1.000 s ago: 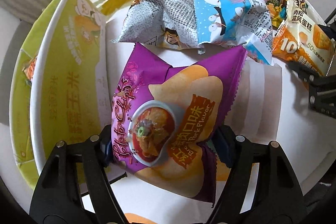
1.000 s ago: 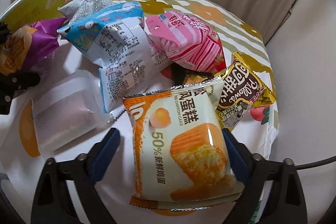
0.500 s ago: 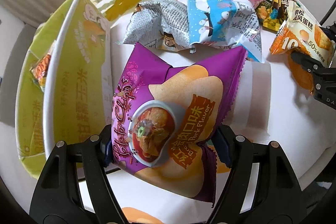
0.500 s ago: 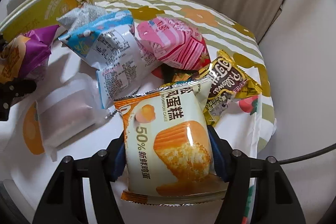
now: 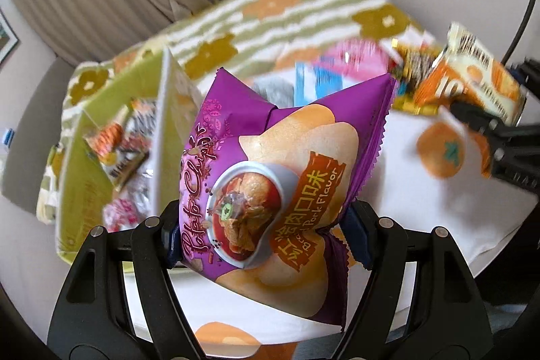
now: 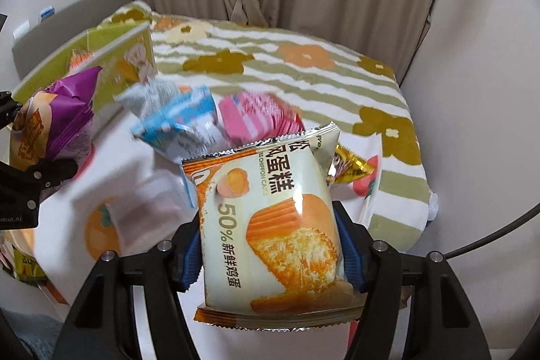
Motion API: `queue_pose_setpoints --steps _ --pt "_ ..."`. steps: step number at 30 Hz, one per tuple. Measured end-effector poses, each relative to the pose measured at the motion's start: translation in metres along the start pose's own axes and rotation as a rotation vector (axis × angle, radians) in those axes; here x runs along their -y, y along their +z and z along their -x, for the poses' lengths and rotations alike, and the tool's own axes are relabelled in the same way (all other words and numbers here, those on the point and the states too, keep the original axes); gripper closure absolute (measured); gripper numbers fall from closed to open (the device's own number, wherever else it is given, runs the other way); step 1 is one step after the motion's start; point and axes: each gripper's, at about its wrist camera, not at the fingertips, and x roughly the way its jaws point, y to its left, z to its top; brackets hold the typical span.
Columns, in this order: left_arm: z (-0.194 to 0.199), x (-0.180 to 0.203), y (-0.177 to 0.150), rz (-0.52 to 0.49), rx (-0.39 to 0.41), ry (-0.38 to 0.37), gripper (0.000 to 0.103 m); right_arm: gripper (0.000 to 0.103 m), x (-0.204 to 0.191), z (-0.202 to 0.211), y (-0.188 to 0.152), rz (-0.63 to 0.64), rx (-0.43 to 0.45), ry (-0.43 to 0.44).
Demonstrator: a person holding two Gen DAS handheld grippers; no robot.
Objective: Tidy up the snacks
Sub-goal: 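Carry both bags into the green box and open both grippers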
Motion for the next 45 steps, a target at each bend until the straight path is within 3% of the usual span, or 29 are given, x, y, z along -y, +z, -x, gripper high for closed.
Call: queue_pose_setpoints --steps 6,13,21,27,34,35,38,41,45 --pt "0.048 -0.031 0.019 0.036 0.144 0.025 0.031 0.041 -0.010 0.035 0.028 -0.013 0.064 0.031" --pt "0.071 -0.095 0.015 0.104 0.200 0.060 0.031 0.041 -0.049 0.067 0.079 0.010 0.150 0.092" --pt "0.058 -0.190 -0.002 0.161 0.164 0.115 0.031 0.041 -0.124 0.060 0.143 0.022 0.213 0.226" --pt "0.012 -0.256 -0.018 0.168 0.080 0.100 0.031 0.041 -0.187 0.030 0.182 0.011 0.194 0.294" --pt "-0.045 -0.286 -0.032 0.137 0.001 -0.009 0.028 0.041 -0.230 -0.012 0.204 -0.081 0.115 0.274" --pt "-0.048 -0.286 -0.032 0.129 -0.004 -0.020 0.025 0.041 -0.232 -0.016 0.205 -0.094 0.104 0.270" --pt "-0.061 -0.285 -0.036 0.077 -0.026 -0.038 0.000 0.041 -0.238 -0.026 0.207 -0.138 0.067 0.256" --pt "-0.067 -0.284 -0.043 0.039 -0.037 -0.076 0.000 0.041 -0.244 -0.034 0.209 -0.166 0.042 0.232" --pt "-0.067 -0.291 -0.054 0.067 -0.047 -0.132 0.000 0.041 -0.250 -0.042 0.208 -0.189 0.007 0.224"
